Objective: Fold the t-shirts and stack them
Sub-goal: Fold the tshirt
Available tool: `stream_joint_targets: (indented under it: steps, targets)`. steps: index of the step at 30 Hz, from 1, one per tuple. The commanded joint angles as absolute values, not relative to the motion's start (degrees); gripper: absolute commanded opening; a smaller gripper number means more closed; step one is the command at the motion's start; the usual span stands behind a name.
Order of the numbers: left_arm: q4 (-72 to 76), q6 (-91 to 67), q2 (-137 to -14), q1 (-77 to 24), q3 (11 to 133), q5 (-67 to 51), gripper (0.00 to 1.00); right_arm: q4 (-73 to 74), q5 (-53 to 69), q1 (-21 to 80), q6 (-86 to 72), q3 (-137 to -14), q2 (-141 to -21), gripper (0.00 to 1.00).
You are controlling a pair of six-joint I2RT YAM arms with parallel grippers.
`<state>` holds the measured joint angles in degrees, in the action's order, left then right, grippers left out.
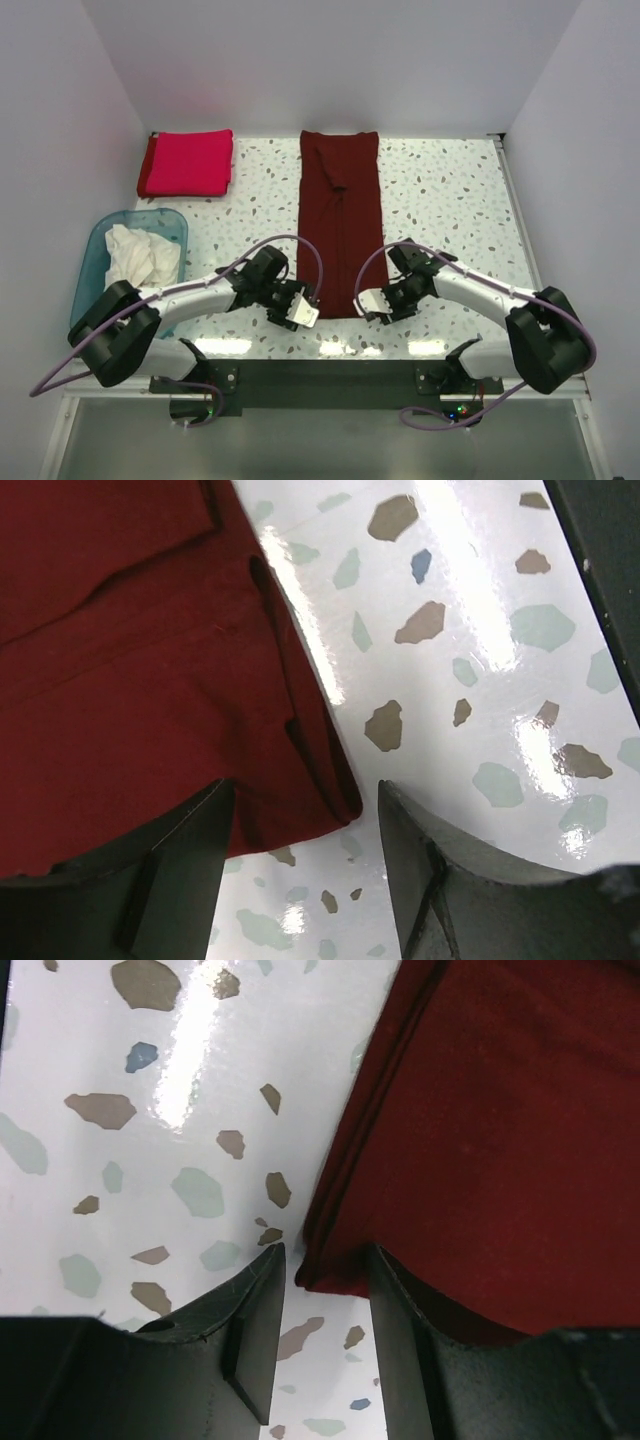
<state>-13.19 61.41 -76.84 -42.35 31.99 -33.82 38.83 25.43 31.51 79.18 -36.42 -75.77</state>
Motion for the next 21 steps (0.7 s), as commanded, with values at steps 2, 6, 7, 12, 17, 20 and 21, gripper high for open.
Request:
stream_joint_targets:
  steps: [2,6,7,12,17,20,21]
  targets:
    - [-13.8,63.8,-79.9,-42.8,34.4,-32.4,0.62,34.1,22.2,33.2,81.7,-34.1,-76.1,0.42]
    - [-14.6,63.8,-81.6,-43.0,34.5,-31.7,0.52,33.1,21.3,33.7,80.8,-33.5,-76.2,0.36]
    - [-14.5,63.9,-81.8,-42.9,34.5,-31.6,0.48,32.8,21.1,33.9,80.2,-33.4,-76.2,0.33]
    - [-13.2,62.8,-81.7,-43.0,34.9,-30.8,0.33,30.9,21.7,35.4,76.6,-32.8,-75.1,0.1]
    - [-18.2,63.7,-77.6,-43.9,35.8,-37.1,0.02,32.6,23.8,38.1,72.3,-34.1,-72.0,0.0]
    - [-21.5,61.4,-74.2,-46.3,36.0,-38.8,0.0,38.4,27.0,39.6,69.8,-34.7,-67.2,0.0]
    - [-22.8,60.9,-72.4,-47.6,36.0,-39.3,0.0,40.4,28.8,40.5,68.9,-34.9,-65.7,0.0]
